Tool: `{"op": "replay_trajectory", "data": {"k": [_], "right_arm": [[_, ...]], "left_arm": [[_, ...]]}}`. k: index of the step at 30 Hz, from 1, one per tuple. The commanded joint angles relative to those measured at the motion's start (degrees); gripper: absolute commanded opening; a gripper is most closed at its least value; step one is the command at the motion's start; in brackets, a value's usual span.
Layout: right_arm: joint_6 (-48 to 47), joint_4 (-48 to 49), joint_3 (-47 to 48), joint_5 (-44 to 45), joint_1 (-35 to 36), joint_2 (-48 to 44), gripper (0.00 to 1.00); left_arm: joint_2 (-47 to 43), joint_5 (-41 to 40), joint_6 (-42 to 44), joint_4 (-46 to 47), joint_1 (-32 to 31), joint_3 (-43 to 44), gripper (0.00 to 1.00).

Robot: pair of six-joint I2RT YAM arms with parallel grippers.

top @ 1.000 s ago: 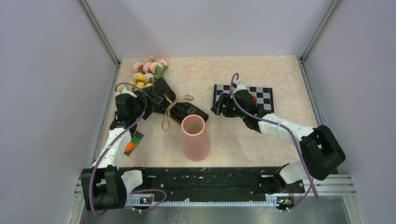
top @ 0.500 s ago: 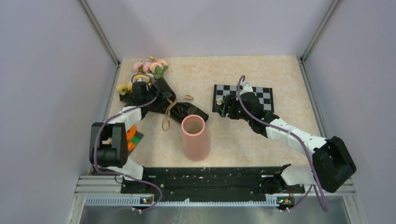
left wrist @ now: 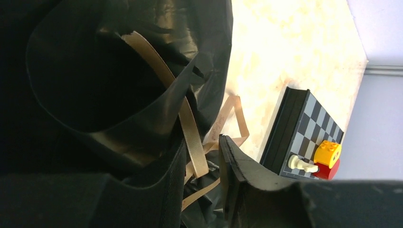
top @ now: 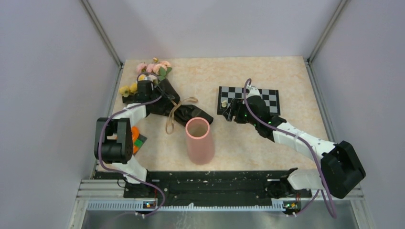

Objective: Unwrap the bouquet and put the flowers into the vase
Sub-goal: Adjust the fake flower at the center of the board.

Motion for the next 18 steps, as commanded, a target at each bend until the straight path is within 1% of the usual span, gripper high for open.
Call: {"op": "replay_trajectory", "data": {"k": [1,3,6,8,10,14,18], "right_arm": [[-0.1,0.7,0.6,0.7,-0.2,-2.2,0.69],[-0.1,0.7,0.5,0.8,-0.2,-2.6,0.69],[-0.1,0.7,0.3,1.0,-0.2,-2.8,0.69],[0.0,0.7,0.4,0.8,-0.2,-2.8,0.68],[0.0,0.7,0.6,0.4,-0.2,-2.8,0.68],[-0.5,-1.0,0.8,0.1,-0.2,-3.4,0.68],[-1.3,-1.3,1.3,-0.5,-0.2,-3.6,0.68]], "left_arm": [[2.0,0.6,3.0,-3.4,0.1,4.0,0.32],[2.5,1.0,3.3,-4.8,0.1,4.9,0.28],[3.1,1.3,3.5,-6.2,0.1,5.5,0.26],[4.0,2.4,3.8,-6.8,0.1,6.1,0.20],[5.0,3.4,4.5,-8.8,0.1,7.5,0.16],[5.3,4.3,6.1,-11.6,0.1,8.7,0.13],[4.6,5.7,7.4,-14.3,0.1,9.5,0.07]]}}
